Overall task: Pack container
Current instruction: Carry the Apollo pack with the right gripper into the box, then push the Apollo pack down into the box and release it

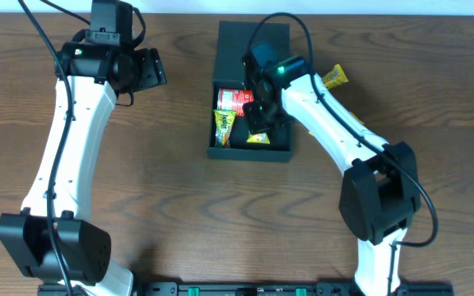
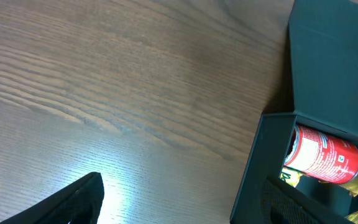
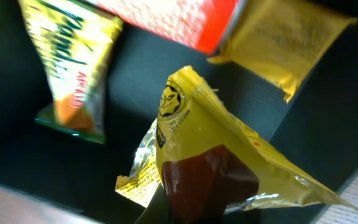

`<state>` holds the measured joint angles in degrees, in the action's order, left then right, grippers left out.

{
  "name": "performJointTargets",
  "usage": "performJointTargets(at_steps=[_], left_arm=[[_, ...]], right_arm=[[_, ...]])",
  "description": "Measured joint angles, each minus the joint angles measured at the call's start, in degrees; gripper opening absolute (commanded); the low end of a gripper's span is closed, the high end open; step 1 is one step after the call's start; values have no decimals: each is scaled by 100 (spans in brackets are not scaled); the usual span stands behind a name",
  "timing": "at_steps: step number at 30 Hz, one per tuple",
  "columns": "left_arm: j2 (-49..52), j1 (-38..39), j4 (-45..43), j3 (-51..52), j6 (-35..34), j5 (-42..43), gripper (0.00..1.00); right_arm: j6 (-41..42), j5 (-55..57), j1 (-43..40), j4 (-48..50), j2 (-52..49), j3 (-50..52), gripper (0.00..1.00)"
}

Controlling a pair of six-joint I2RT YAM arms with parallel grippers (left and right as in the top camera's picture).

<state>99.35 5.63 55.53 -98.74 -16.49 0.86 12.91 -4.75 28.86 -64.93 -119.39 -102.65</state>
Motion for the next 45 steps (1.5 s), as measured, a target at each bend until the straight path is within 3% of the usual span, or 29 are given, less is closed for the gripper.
performJointTargets(at_steps=[8, 24, 45], left_arm=[[0, 0, -2, 0, 2, -2, 82], [0, 0, 7, 0, 0, -2, 82], [0, -179, 70, 0, 306, -175, 82]], right_arm=[[-149, -243, 269, -254, -9, -555, 1], [-81, -774, 122, -1851, -278, -1541, 2], [-81, -935, 181, -1471, -922, -1550, 2]])
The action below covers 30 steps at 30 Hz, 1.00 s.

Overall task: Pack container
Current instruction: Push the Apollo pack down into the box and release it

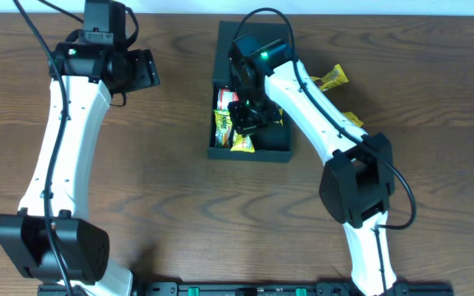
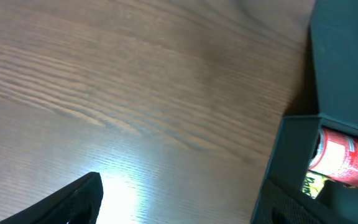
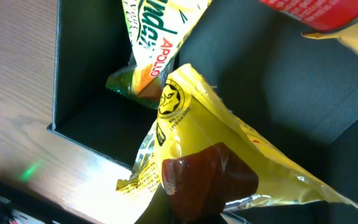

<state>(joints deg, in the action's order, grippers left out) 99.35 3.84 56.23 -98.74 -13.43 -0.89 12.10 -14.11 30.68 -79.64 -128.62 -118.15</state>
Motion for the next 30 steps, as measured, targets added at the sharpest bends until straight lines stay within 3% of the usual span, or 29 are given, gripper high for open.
performJointTargets(at_steps=[25, 30], left_arm=[[0, -9, 39, 0, 2, -2, 86], [0, -9, 39, 0, 11, -2, 92]], right_arm=[[87, 343, 20, 140, -129, 0, 2], [50, 343, 20, 151, -275, 0, 1]])
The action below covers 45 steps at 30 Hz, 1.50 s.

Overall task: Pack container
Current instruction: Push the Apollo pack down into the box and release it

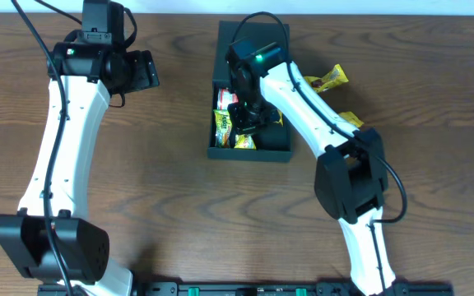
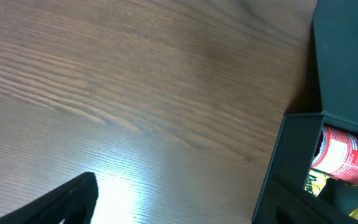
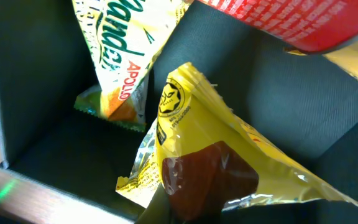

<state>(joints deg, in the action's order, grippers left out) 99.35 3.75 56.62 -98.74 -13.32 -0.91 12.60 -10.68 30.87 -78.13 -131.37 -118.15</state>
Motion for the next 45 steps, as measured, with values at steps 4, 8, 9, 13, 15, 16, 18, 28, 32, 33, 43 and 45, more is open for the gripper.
performJointTargets(at_steps=[4, 8, 9, 13, 15, 16, 18, 28, 32, 33, 43, 45], left_arm=[[0, 0, -2, 0, 9, 0, 92], [0, 0, 0, 0, 9, 0, 92], [0, 0, -2, 0, 9, 0, 92], [0, 0, -2, 0, 9, 0, 92], [0, 0, -2, 0, 9, 0, 92], [0, 0, -2, 0, 9, 0, 92], [0, 0, -2, 0, 9, 0, 92], [0, 0, 2, 0, 9, 0, 92], [0, 0, -9, 0, 9, 0, 92], [0, 0, -26, 0, 9, -2, 92], [0, 0, -114, 0, 9, 0, 93], [0, 0, -114, 0, 9, 0, 93]], right_arm=[[-35, -2, 0, 42, -2, 0, 13], [-63, -9, 0, 57, -2, -2, 38], [-131, -11, 0, 57, -2, -2, 44], [-131, -15, 0, 52, -2, -2, 48], [-118, -15, 0, 44, -2, -2, 54], [-140, -11, 0, 26, -2, -2, 52], [-138, -4, -2, -57, -2, -13, 49], [-133, 262, -437, -522, -2, -262, 1], [-138, 304, -579, -361, -2, -160, 1], [-138, 308, -586, -308, -2, -105, 1], [-153, 306, -586, -39, -44, 275, 1], [-153, 306, -586, -35, -81, 278, 1]])
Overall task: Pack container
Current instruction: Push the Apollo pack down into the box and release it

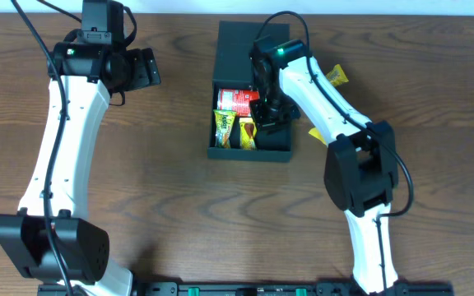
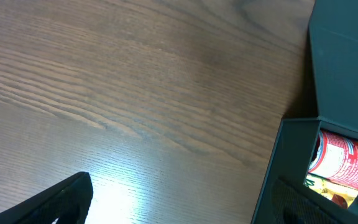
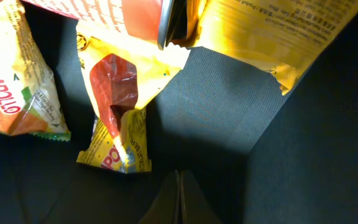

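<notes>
A black box [image 1: 249, 153] stands open on the wooden table, its lid [image 1: 249, 45] folded back. Inside lie a red can [image 1: 237, 99], a green-yellow snack packet [image 1: 223, 127] and a yellow packet with a red window [image 1: 246, 131]. My right gripper [image 1: 268, 119] is down in the box's right half. In the right wrist view its fingertips [image 3: 179, 186] are shut with nothing between them, and the yellow packet [image 3: 114, 118] lies loose on the box floor. A larger yellow packet [image 3: 278, 31] lies by the can. My left gripper [image 2: 185, 208] stands open over bare wood left of the box [image 2: 272, 174].
Outside the box, to its right, a yellow packet [image 1: 336, 76] lies on the table, and a bit of another [image 1: 315, 131] shows beside my right arm. The left arm hangs over the table's back left.
The yellow packet with the red window has left my right gripper and lies on the box floor beside the green-yellow packet. The gripper is shut empty, further right in the box. Left arm unchanged.
My right gripper held the yellow packet over the box's front right. Then it had it over the front left corner, then low inside the box by the green-yellow packet. Now the packet rests there, let go. The left gripper stayed open throughout.
</notes>
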`<state>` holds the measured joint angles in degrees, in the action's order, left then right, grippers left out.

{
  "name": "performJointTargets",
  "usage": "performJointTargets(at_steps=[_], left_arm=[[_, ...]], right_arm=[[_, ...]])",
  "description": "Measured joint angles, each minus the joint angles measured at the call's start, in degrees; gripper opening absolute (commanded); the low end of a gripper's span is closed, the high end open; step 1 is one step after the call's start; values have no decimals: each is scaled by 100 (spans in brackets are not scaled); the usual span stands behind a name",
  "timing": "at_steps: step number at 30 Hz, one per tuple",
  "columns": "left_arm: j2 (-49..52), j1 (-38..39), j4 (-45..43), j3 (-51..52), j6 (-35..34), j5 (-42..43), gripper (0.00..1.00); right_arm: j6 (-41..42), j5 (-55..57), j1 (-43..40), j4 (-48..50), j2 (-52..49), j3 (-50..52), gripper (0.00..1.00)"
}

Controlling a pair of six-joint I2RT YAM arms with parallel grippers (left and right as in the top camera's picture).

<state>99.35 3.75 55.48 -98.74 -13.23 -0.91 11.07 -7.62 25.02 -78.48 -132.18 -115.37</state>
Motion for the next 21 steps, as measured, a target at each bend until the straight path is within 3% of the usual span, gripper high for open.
performJointTargets(at_steps=[21], left_arm=[[0, 0, -26, 0, 0, 0, 93]], right_arm=[[2, -28, 345, 262, -385, -2, 1]])
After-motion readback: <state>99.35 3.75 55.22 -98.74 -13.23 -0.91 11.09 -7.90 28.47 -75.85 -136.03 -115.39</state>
